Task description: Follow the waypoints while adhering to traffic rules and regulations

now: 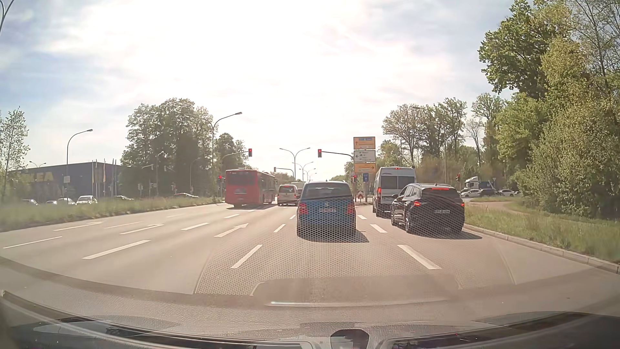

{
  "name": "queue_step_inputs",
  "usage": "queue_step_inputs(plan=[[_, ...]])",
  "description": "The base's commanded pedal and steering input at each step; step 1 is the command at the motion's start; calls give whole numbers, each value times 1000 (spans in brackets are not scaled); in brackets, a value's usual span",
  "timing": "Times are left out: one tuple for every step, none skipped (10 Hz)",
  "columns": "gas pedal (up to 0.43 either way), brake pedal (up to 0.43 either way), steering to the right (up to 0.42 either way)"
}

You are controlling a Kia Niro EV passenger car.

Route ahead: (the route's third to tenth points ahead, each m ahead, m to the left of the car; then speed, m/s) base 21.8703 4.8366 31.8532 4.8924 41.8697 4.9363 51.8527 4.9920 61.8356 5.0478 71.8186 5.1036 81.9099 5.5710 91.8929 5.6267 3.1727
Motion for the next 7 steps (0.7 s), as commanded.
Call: queue_step_inputs(plan=[[0, 128, -3], [0, 134, -3], [0, 134, -3], [0, 134, -3], [0, 134, -3], [0, 134, -3], [0, 122, -3]])
